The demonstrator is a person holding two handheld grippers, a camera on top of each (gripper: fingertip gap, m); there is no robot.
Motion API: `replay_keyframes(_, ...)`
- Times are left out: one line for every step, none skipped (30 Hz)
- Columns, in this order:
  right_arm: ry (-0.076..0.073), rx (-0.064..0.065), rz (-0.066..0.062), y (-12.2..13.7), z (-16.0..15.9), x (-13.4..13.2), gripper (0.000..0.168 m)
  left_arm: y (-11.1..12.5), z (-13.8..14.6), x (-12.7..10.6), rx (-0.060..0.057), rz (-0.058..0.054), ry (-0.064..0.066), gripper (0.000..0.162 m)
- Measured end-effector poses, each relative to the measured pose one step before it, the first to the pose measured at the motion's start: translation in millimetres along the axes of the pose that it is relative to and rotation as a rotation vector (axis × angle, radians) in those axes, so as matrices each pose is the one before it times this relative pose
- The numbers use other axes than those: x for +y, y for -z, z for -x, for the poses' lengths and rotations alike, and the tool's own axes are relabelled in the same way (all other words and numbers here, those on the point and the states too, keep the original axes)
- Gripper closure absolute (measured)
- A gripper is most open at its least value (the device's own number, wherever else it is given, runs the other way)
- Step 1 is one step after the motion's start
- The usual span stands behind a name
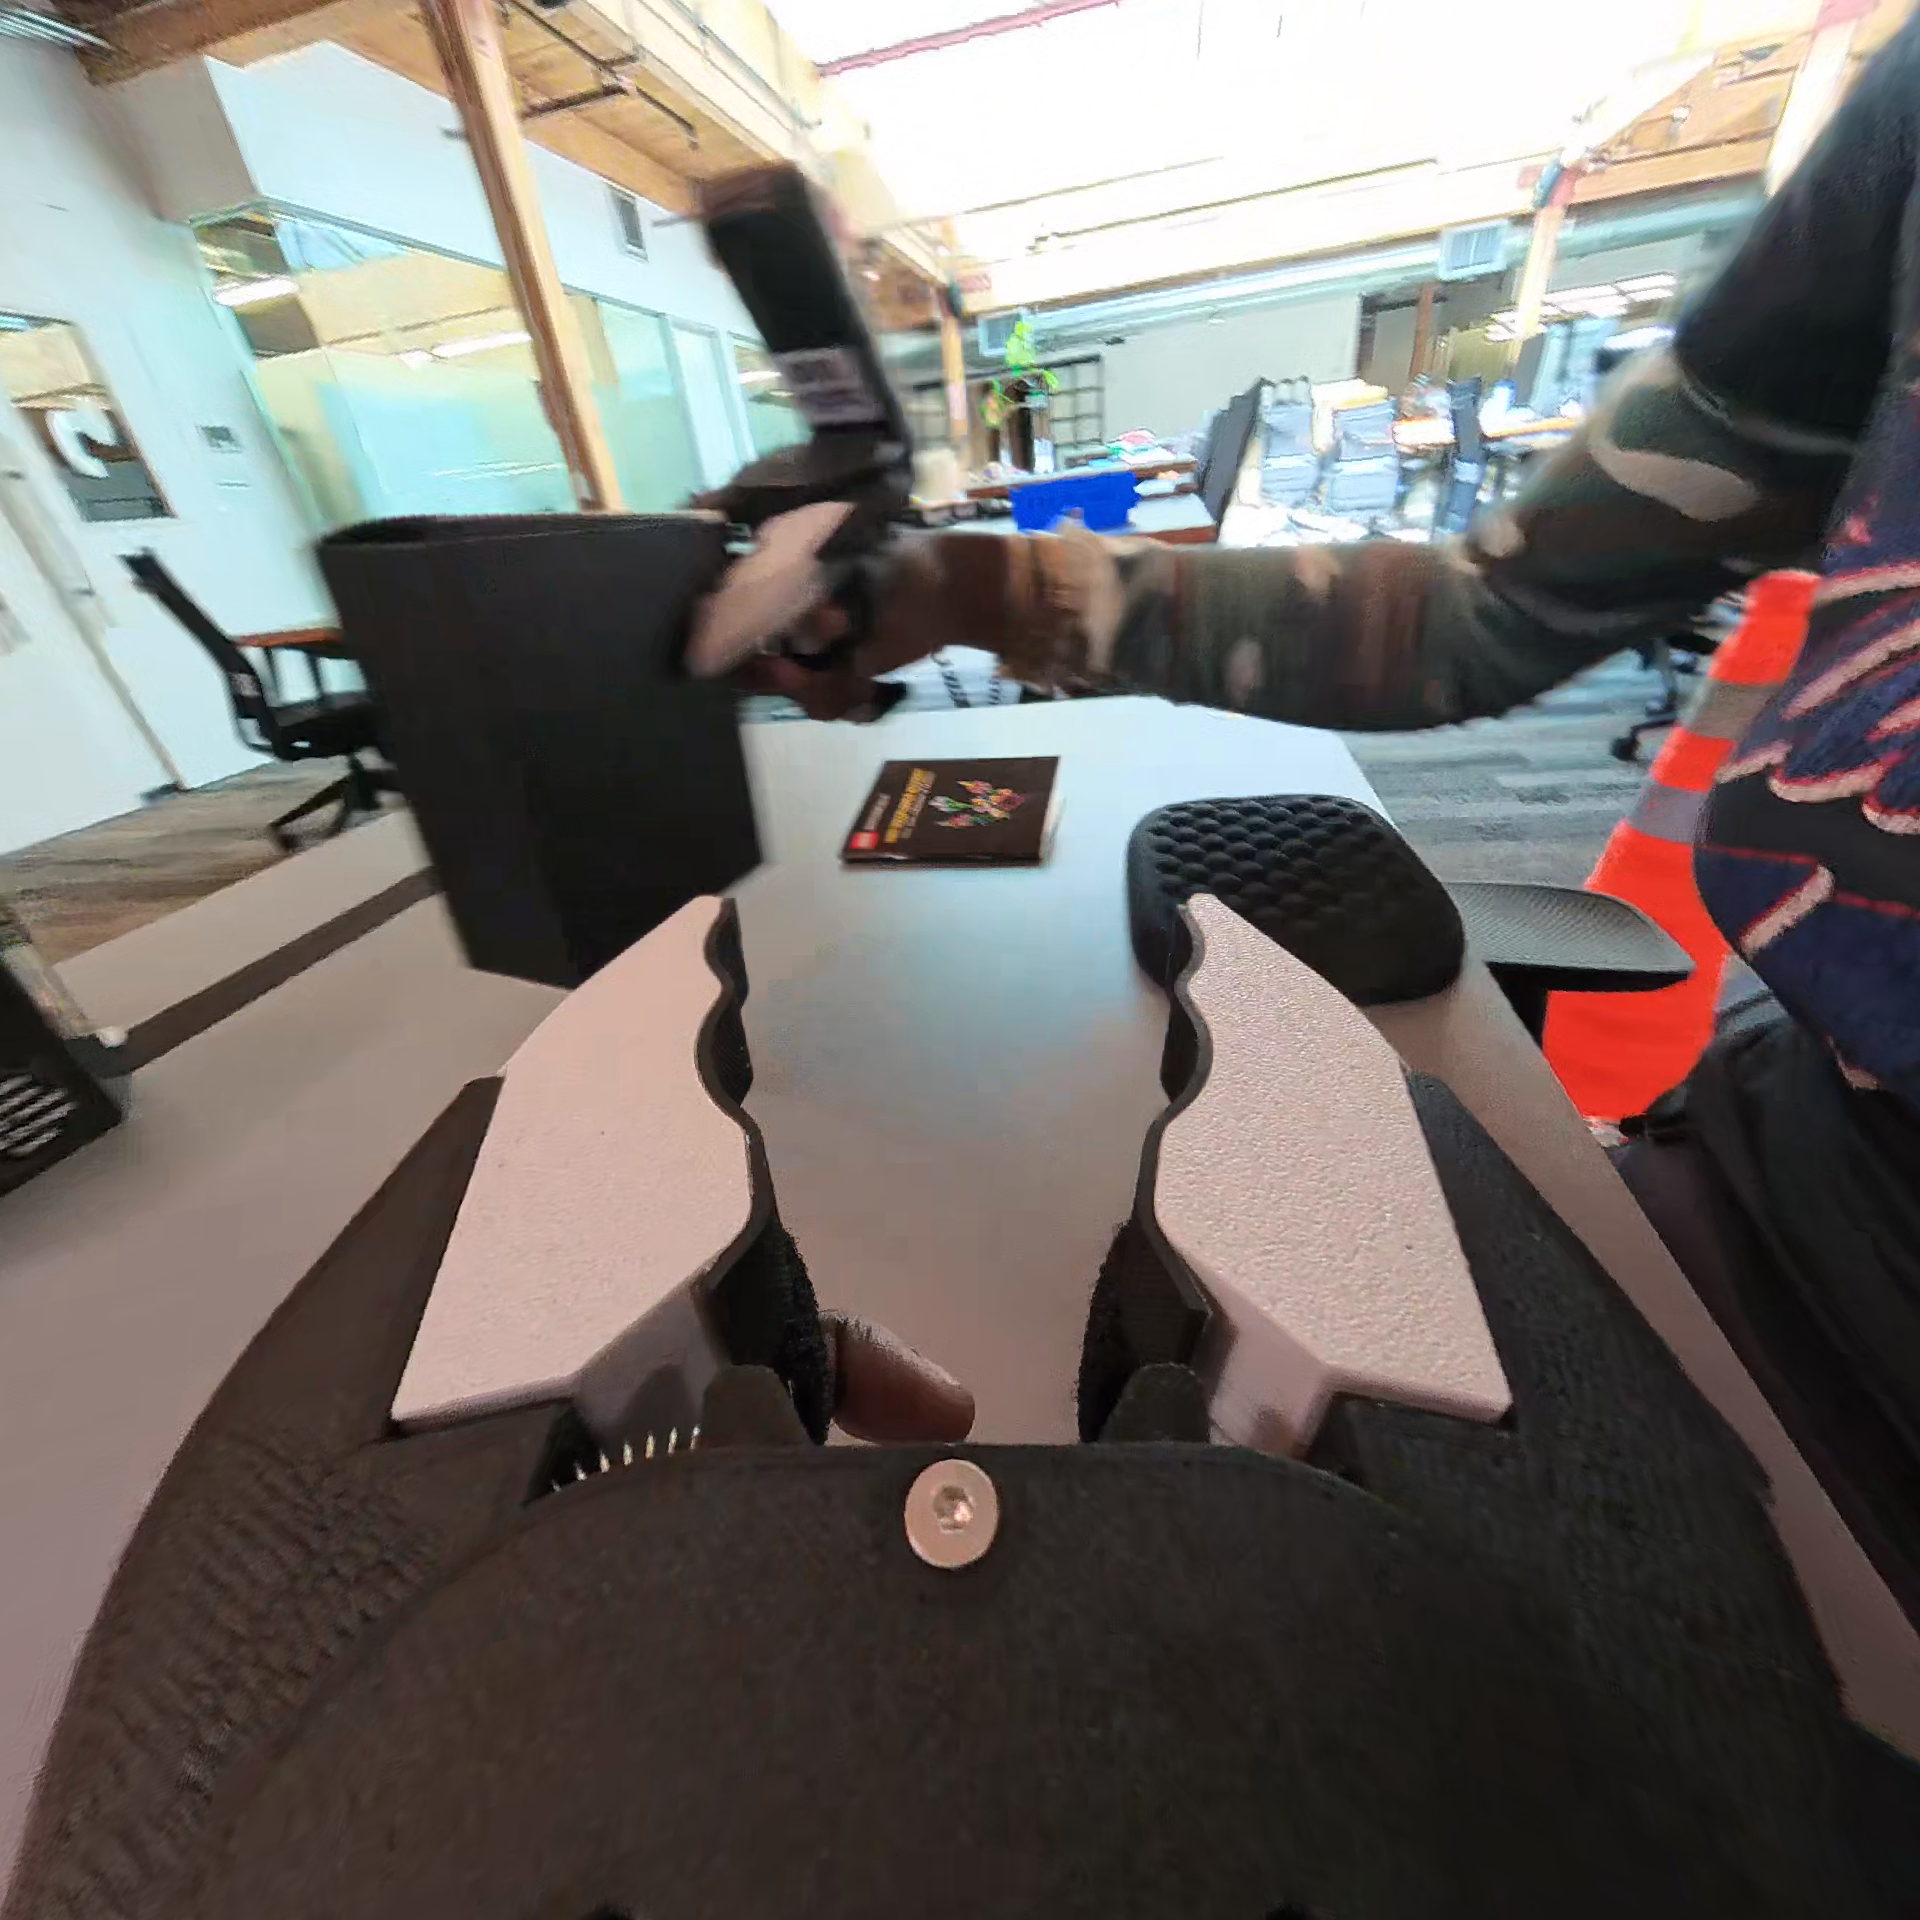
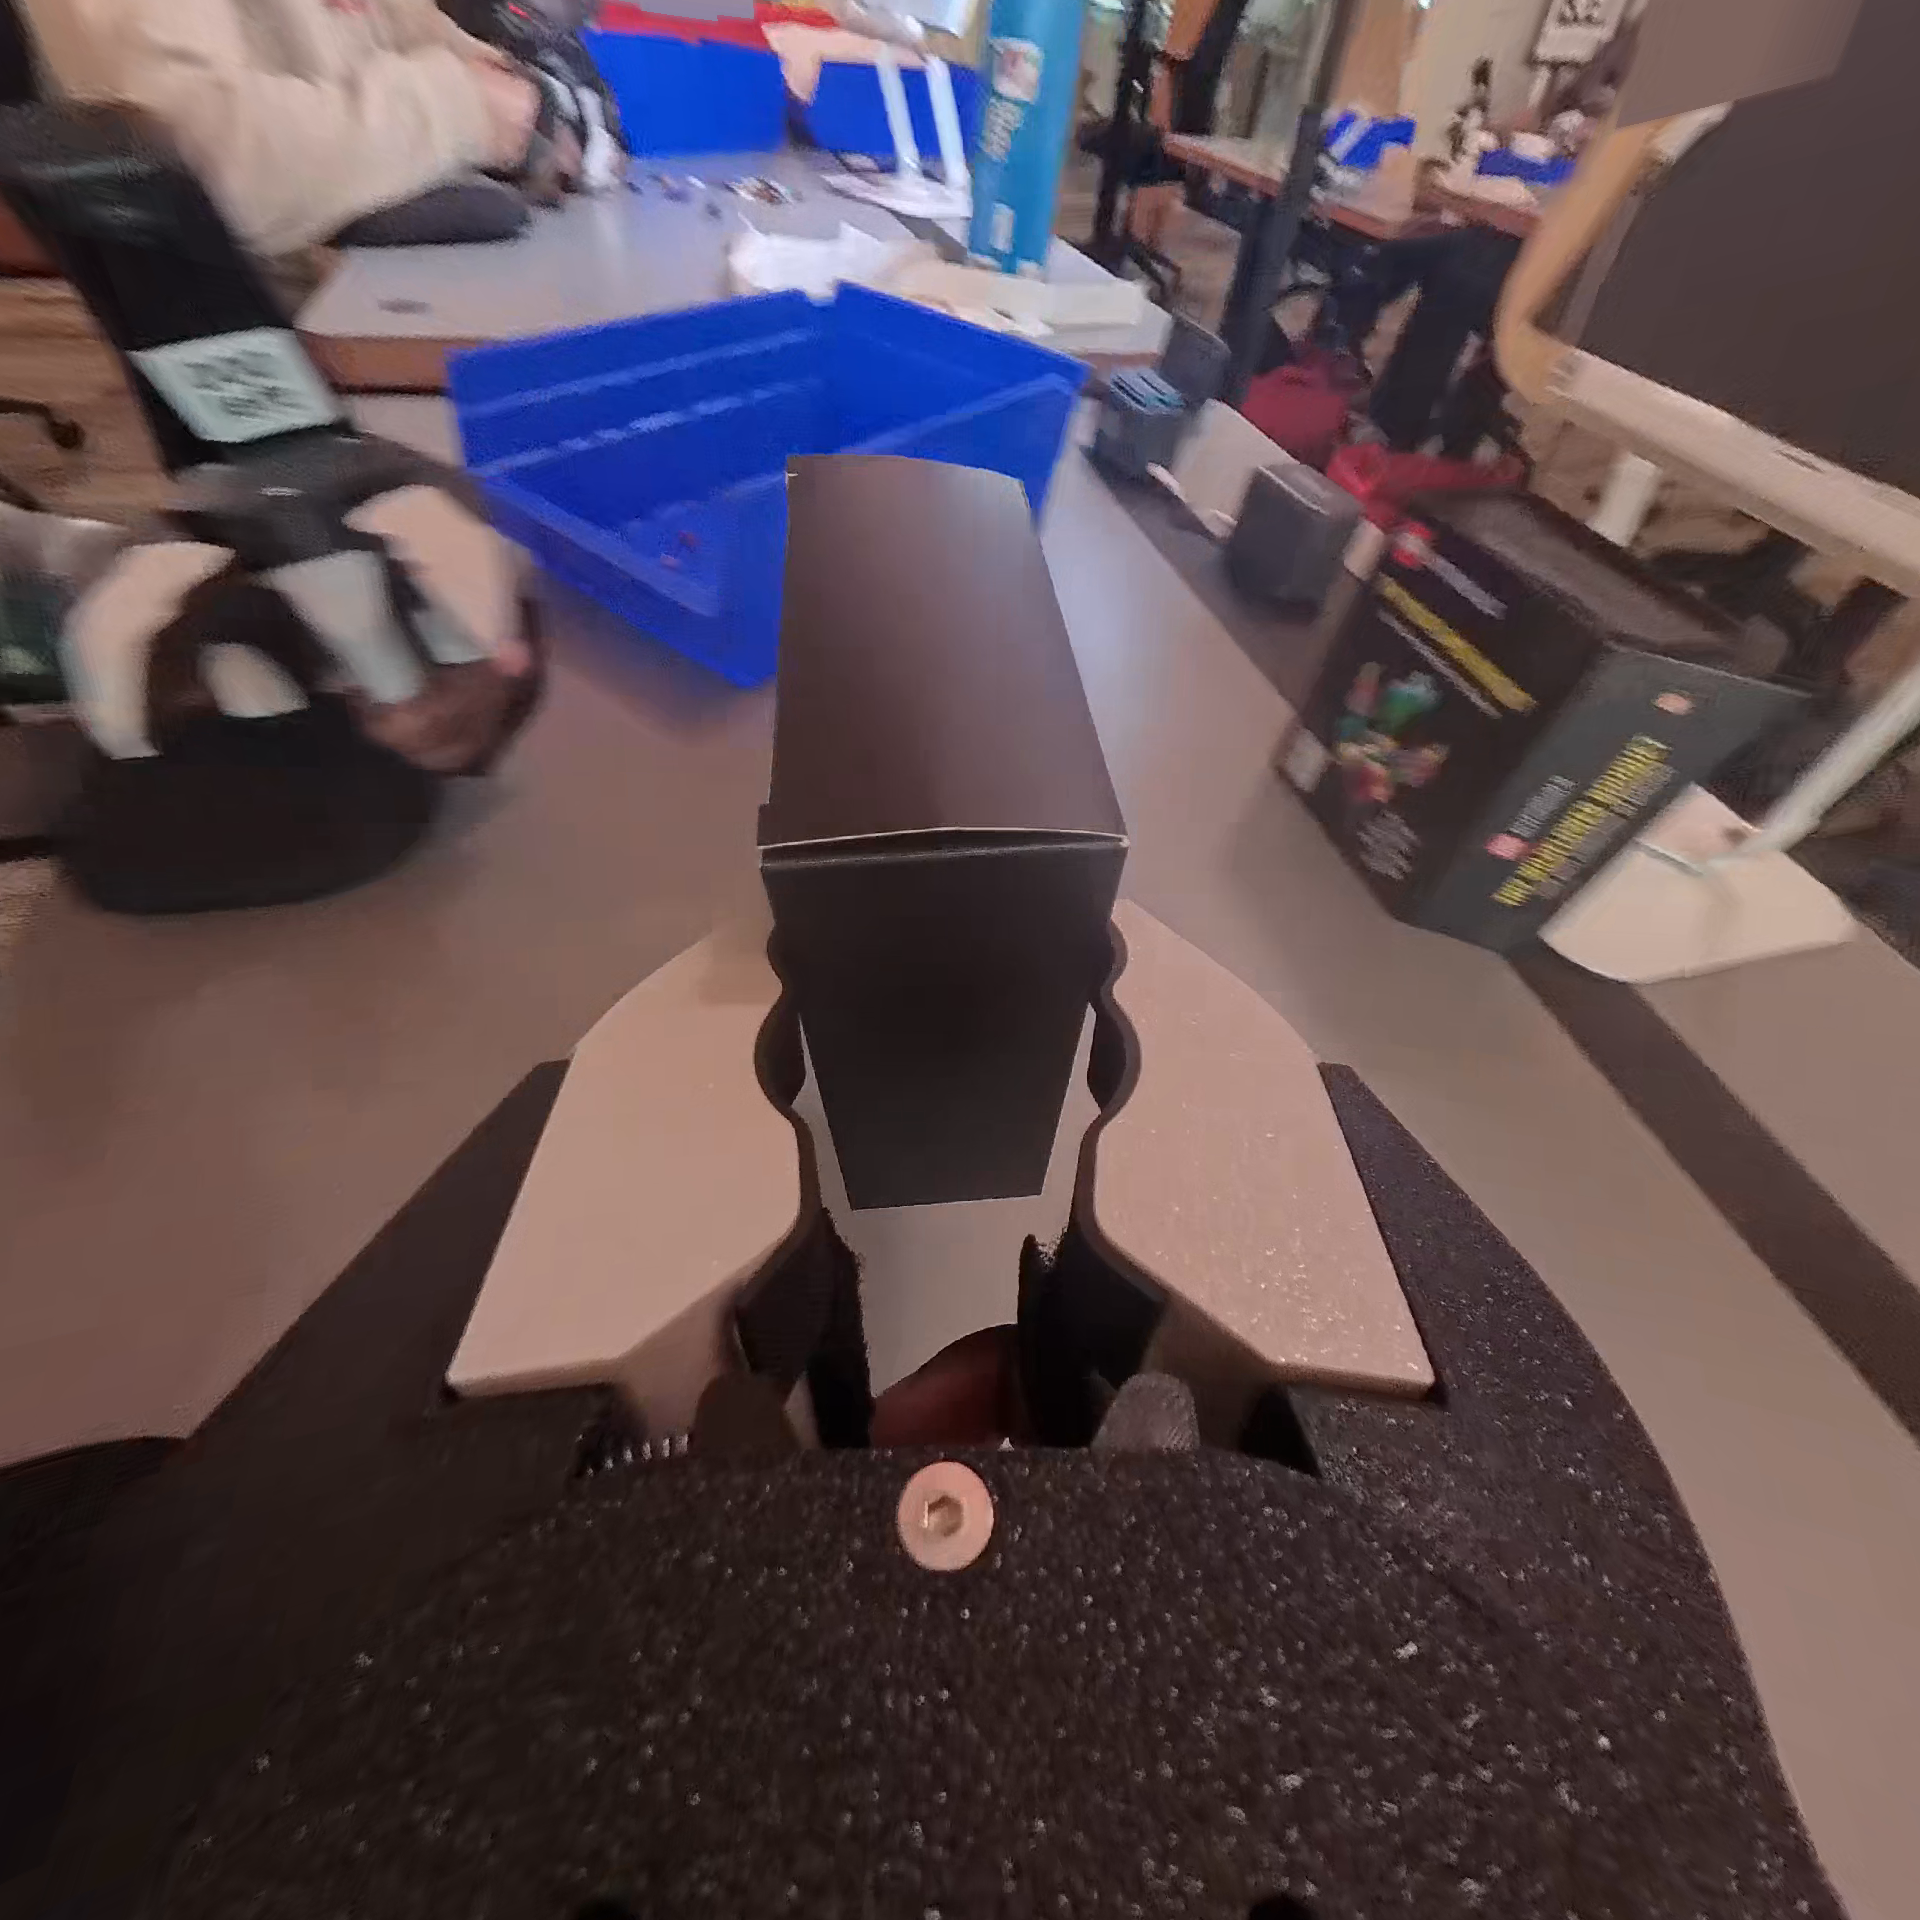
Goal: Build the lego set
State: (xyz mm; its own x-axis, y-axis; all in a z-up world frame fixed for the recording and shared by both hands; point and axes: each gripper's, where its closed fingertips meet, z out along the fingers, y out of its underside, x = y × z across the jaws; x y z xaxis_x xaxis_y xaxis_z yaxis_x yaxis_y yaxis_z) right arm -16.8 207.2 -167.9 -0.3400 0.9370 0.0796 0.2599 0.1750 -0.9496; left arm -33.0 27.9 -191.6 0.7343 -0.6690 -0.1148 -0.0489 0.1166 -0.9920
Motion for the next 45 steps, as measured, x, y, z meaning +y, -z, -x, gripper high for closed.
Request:
replay_keyframes(-0.0147, 0.0176, 0.0103, 0.89, -24.52, 5.56, 0.115, -2.82, -7.32, 3.84, 0.0332, 0.0123, -0.0044, 0.084)
replay_keyframes(-0.0231, 0.0165, -0.0032, 0.02, -24.92, 5.41, 0.115, -2.88, -7.58, 3.45, 0.0390, 0.0134, -0.0048, 0.084)
replay_keyframes(-0.0240, 0.0183, -0.0131, -0.76, -24.98, 4.79, 0.115, -2.44, -5.66, 3.17, 0.0312, 0.0127, -0.0066, 0.084)
replay_keyframes(-0.0254, 0.0259, -0.0167, -1.37, -25.13, 4.33, 0.115, -1.65, -2.81, 2.15, 0.0172, 0.0091, -0.0077, 0.084)
replay_keyframes(-0.0330, 0.0378, -0.0152, -1.96, -25.70, 4.20, 0.115, -0.64, -0.54, 1.15, 0.0075, 0.0016, -0.0023, 0.084)
replay_keyframes(-0.0318, 0.0337, -0.0081, -2.64, -23.78, 4.90, 0.115, 0.40, 0.57, 0.39, 0.0051, -0.0045, 0.0080, 0.084)
replay_keyframes(-0.0261, 0.0355, -0.0092, -2.80, -22.28, 4.41, 0.115, 1.22, 1.10, 0.16, 0.0044, -0.0063, 0.0149, 0.084)
replay_keyframes(-0.0217, 0.0316, -0.0119, -2.79, -19.82, 3.98, 0.115, 1.77, 2.01, 0.01, -0.0002, -0.0051, 0.0145, 0.084)
replay_keyframes(-0.0228, 0.0232, -0.0088, -2.69, -16.95, 3.90, 0.115, 1.91, 2.44, 0.49, -0.0058, -0.0012, 0.0097, 0.084)
replay_keyframes(-0.0212, 0.0218, -0.0032, -2.60, -15.08, 3.80, 0.115, 1.64, 2.36, 0.82, -0.0064, 0.0026, 0.0061, 0.084)
replay_keyframes(-0.0136, 0.0225, 0.0038, -2.27, -13.16, 3.65, 0.115, 1.09, 1.65, 0.87, -0.0040, 0.0025, 0.0054, 0.084)
replay_keyframes(-0.0035, 0.0148, 0.0062, -2.12, -10.04, 2.68, 0.115, 0.68, 0.97, -0.12, -0.0012, -0.0017, 0.0056, 0.084)
replay_keyframes(-0.0001, 0.0080, 0.0023, -2.06, -7.16, 1.11, 0.115, 0.37, 0.56, -0.18, -0.0005, -0.0027, 0.0052, 0.084)
replay_keyframes(-0.0016, 0.0020, 0.0005, -2.05, -4.85, -0.18, 0.115, 0.10, 0.57, 0.00, -0.0003, -0.0005, 0.0053, 0.085)
replay_keyframes(0.0031, -0.0060, 0.0030, -2.05, -2.47, -0.68, 0.115, 0.01, 0.44, 0.08, 0.0015, 0.0001, 0.0061, 0.085)
replay_keyframes(0.0080, -0.0038, 0.0039, -2.10, -1.55, -1.17, 0.115, 0.06, 0.37, -0.08, 0.0023, -0.0004, 0.0064, 0.085)
replay_keyframes(0.0115, -0.0012, 0.0069, -2.15, -1.02, -1.28, 0.115, 0.17, 0.41, -0.05, 0.0021, -0.0009, 0.0062, 0.085)
replay_keyframes(0.0170, -0.0078, 0.0117, -2.26, 0.60, -0.81, 0.115, 0.16, 0.37, -0.28, 0.0016, -0.0017, 0.0046, 0.085)
replay_keyframes(0.0173, -0.0102, 0.0142, -2.33, 1.33, -0.68, 0.115, 0.12, 0.30, -0.24, 0.0011, -0.0021, 0.0026, 0.085)
replay_keyframes(0.0145, -0.0093, 0.0159, -2.49, 1.51, -0.20, 0.115, 0.15, 0.09, -0.15, 0.0009, -0.0013, 0.0018, 0.086)
replay_keyframes(0.0162, -0.0101, 0.0177, -2.42, 1.91, 0.16, 0.115, 0.24, 0.00, -0.11, 0.0014, -0.0009, 0.0011, 0.086)
replay_keyframes(0.0212, -0.0153, 0.0143, -2.42, 2.87, 0.14, 0.115, 0.17, -0.22, -0.21, 0.0015, -0.0016, 0.0000, 0.086)
replay_keyframes(0.0197, -0.0138, 0.0105, -2.40, 2.74, -0.14, 0.115, 0.29, -0.12, -0.25, 0.0007, -0.0019, -0.0001, 0.087)
replay_keyframes(0.0155, -0.0075, 0.0093, -2.27, 1.48, 0.03, 0.115, 0.18, 0.06, -0.20, 0.0001, -0.0015, 0.0005, 0.087)
replay_keyframes(0.0160, -0.0059, 0.0089, -2.12, 1.15, 0.64, 0.115, 0.22, -0.24, -0.13, 0.0014, -0.0009, 0.0004, 0.087)
replay_keyframes(0.0128, -0.0002, 0.0046, -1.96, 0.40, 0.54, 0.115, 0.04, -0.38, -0.03, 0.0031, 0.0006, -0.0001, 0.087)
replay_keyframes(0.0078, 0.0001, -0.0040, -1.66, 0.13, -0.22, 0.115, -0.11, -0.50, 0.31, 0.0041, 0.0024, -0.0002, 0.087)
replay_keyframes(0.0055, 0.0002, -0.0030, -1.36, 0.11, -0.10, 0.114, -0.21, -0.70, 0.41, 0.0050, 0.0032, -0.0007, 0.087)
replay_keyframes(0.0041, -0.0008, -0.0029, -1.05, 0.17, 0.03, 0.114, -0.15, -0.62, 0.31, 0.0042, 0.0032, -0.0013, 0.087)
replay_keyframes(0.0008, 0.0004, -0.0049, -0.69, 0.09, -0.35, 0.114, -0.19, -0.42, 0.33, 0.0027, 0.0026, -0.0013, 0.087)
replay_keyframes(-0.0023, 0.0010, -0.0028, -0.38, -0.16, -0.10, 0.114, -0.06, -0.26, 0.07, 0.0015, 0.0013, -0.0008, 0.087)
replay_keyframes(-0.0032, 0.0006, -0.0016, -0.07, -0.03, 0.03, 0.114, 0.07, -0.15, 0.01, 0.0005, 0.0001, 0.0001, 0.087)
replay_keyframes(-0.0011, 0.0015, 0.0013, 0.20, 0.01, 0.42, 0.113, 0.12, 0.07, -0.07, -0.0001, -0.0006, 0.0010, 0.087)
replay_keyframes(0.0006, 0.0018, 0.0048, 0.07, 0.23, 0.92, 0.110, 0.18, 0.08, -0.09, 0.0003, -0.0007, 0.0010, 0.087)
replay_keyframes(0.0002, -0.0002, 0.0067, 0.04, 0.91, 1.18, 0.106, 0.00, -0.08, -0.01, 0.0005, -0.0001, 0.0001, 0.087)
replay_keyframes(-0.0018, -0.0005, 0.0073, 0.14, 1.18, 1.06, 0.103, -0.03, -0.24, 0.01, 0.0009, 0.0009, -0.0011, 0.087)
replay_keyframes(-0.0023, -0.0003, 0.0059, 0.35, 1.22, 0.89, 0.100, -0.14, -0.34, 0.19, 0.0013, 0.0016, -0.0021, 0.087)
replay_keyframes(0.0002, 0.0020, 0.0051, 0.65, 0.98, 0.91, 0.099, -0.18, -0.36, 0.25, 0.0011, 0.0020, -0.0024, 0.087)
replay_keyframes(0.0010, 0.0083, 0.0023, 0.88, -0.14, 0.63, 0.099, -0.11, -0.49, 0.17, 0.0015, 0.0023, -0.0024, 0.087)
replay_keyframes(-0.0050, 0.0141, -0.0092, 1.01, -1.14, -1.09, 0.099, -0.16, -0.44, 0.29, 0.0018, 0.0024, -0.0025, 0.087)
replay_keyframes(-0.0142, 0.0143, -0.0227, 1.18, -1.20, -3.05, 0.099, -0.21, -0.50, 0.33, 0.0020, 0.0027, -0.0029, 0.087)
replay_keyframes(-0.0196, 0.0080, -0.0314, 1.08, -0.21, -4.19, 0.102, -0.34, -0.61, 0.37, 0.0021, 0.0032, -0.0033, 0.087)
replay_keyframes(-0.0195, 0.0144, -0.0244, 0.44, -0.80, -2.90, 0.111, -0.19, -0.54, 0.29, 0.0016, 0.0033, -0.0034, 0.087)
replay_keyframes(-0.0175, 0.0223, -0.0077, -0.48, -1.75, -0.45, 0.114, -0.35, -0.46, 0.36, 0.0011, 0.0031, -0.0035, 0.087)
replay_keyframes(-0.0362, 0.0220, -0.0029, -0.71, -1.48, 0.01, 0.115, -0.17, -0.53, 0.30, 0.0011, 0.0027, -0.0038, 0.087)
